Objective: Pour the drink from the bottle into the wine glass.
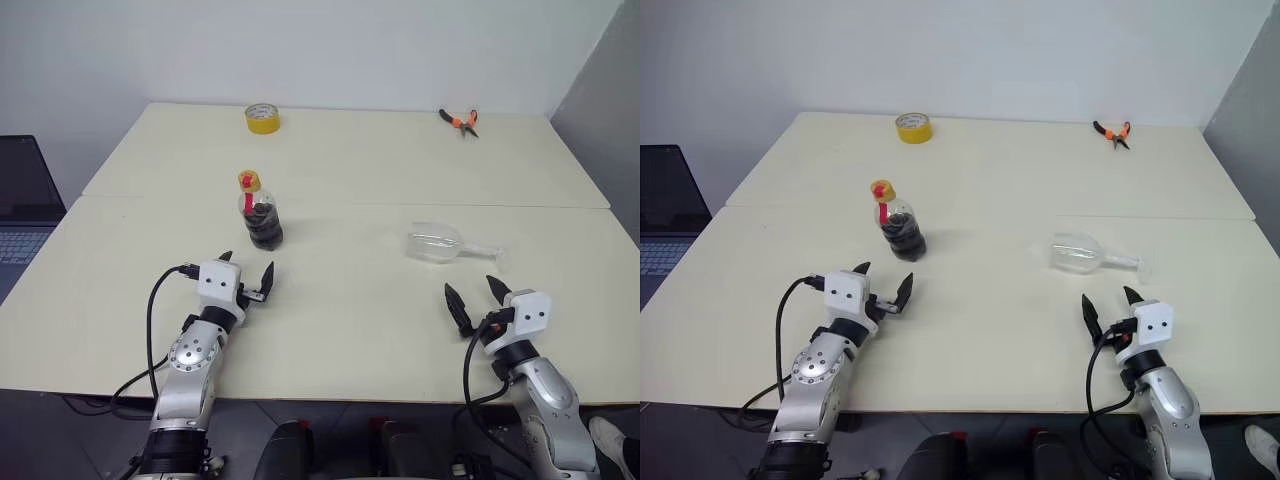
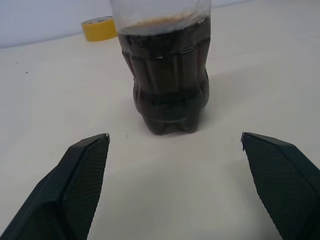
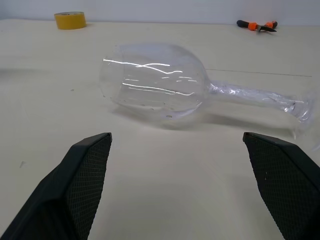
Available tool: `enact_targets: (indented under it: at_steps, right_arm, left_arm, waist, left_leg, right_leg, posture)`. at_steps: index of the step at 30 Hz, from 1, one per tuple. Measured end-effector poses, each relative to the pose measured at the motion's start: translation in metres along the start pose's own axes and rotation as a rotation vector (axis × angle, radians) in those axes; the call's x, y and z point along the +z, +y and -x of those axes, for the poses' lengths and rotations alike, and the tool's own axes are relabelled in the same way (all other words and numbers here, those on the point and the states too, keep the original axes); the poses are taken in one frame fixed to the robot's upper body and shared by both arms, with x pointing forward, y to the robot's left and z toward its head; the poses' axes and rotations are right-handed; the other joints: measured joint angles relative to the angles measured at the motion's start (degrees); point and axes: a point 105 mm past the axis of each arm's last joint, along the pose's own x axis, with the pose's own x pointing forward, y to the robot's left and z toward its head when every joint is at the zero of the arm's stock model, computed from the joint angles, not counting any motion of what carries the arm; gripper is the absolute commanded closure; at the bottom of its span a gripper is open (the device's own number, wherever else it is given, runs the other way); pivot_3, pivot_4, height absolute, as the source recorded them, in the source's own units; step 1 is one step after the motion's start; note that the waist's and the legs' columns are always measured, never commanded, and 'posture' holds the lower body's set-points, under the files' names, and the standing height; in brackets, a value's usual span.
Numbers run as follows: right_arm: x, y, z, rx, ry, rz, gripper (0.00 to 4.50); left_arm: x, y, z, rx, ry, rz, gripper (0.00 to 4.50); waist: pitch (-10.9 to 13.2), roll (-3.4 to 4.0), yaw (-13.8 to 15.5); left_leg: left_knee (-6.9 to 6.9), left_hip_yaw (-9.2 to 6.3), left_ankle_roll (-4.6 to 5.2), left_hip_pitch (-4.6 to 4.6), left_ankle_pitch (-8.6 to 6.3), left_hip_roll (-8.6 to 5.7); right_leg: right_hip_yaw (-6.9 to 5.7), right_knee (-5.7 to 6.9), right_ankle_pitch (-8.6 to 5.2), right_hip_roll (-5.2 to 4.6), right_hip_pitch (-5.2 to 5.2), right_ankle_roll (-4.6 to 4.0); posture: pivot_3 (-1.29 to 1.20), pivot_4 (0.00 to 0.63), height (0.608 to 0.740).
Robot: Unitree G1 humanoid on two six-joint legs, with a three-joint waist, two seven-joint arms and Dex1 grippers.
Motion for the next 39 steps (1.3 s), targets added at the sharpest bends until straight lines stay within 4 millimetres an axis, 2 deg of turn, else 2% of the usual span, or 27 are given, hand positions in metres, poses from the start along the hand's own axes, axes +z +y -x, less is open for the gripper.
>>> enact_targets:
  at_steps: [8,14,22,27,32,36,39]
  right_arm:
    - [0.0,0.008,-0.001,0.04,-0.001,0.0,0.0]
    - [0.004,0.019,0.0,0.103,-0.005,0.021,0.0]
    - [0.022,0.048,0.002,0.29,-0.021,0.044,0.0]
    - [0.028,0.055,0.003,0.354,-0.011,0.04,0.0]
    - [0.065,0.069,-0.001,0.487,-0.087,0.088,0.0]
    - [0.061,0.074,0.003,0.568,-0.025,0.106,0.0]
    - [0.064,0.077,0.0,0.603,-0.028,0.11,0.0]
  left_arm:
    - [-0.002,-0.005,0.0,-0.047,0.018,-0.027,0.04]
    - [-0.005,-0.007,0.004,-0.103,0.041,0.028,0.04]
    - [0.013,0.0,0.01,-0.138,-0.012,0.046,0.04]
    - [0.013,-0.002,0.011,-0.157,-0.013,0.047,0.04]
    - [0.025,-0.001,0.001,-0.146,-0.054,0.039,0.04]
    - [0.023,0.001,-0.003,-0.132,-0.027,0.058,0.04]
    - [0.029,0.003,-0.009,-0.128,-0.035,0.054,0.04]
  waist:
    - [0.0,0.0,0.0]
    - [0.0,0.0,0.0]
    - [0.0,0.0,0.0]
    - [0.0,0.01,0.0]
    - [0.0,0.0,0.0]
    - [0.0,-0.03,0.0]
    - [0.0,-0.03,0.0]
  left_leg:
    - [0.0,0.0,0.0,0.0,0.0,0.0]
    - [0.0,-0.02,0.0,0.0,0.0,0.0]
    - [0.0,-0.06,0.0,0.0,0.0,0.0]
    - [0.01,-0.08,0.0,0.0,0.0,-0.01]
    - [0.0,-0.18,0.0,-0.02,0.0,-0.01]
    - [0.02,-0.17,0.0,-0.07,0.0,-0.03]
    - [0.02,-0.2,0.0,-0.06,0.0,-0.02]
  right_leg:
    - [0.0,0.0,0.0,0.0,0.0,0.0]
    - [-0.01,-0.01,0.0,0.0,0.0,0.0]
    - [-0.04,-0.05,0.0,-0.01,0.04,0.0]
    - [-0.06,-0.06,0.0,-0.01,0.04,0.0]
    - [-0.16,-0.12,-0.01,0.0,0.08,0.0]
    - [-0.14,-0.22,0.0,-0.02,0.09,0.01]
    - [-0.17,-0.19,0.0,0.0,0.09,0.0]
  posture:
    - [0.0,0.15,0.74]
    - [0.0,0.15,0.74]
    - [0.0,0.15,0.74]
    - [0.0,0.15,0.74]
    - [0.0,0.15,0.74]
    - [0.0,0.15,0.74]
    - [0.0,0.15,0.74]
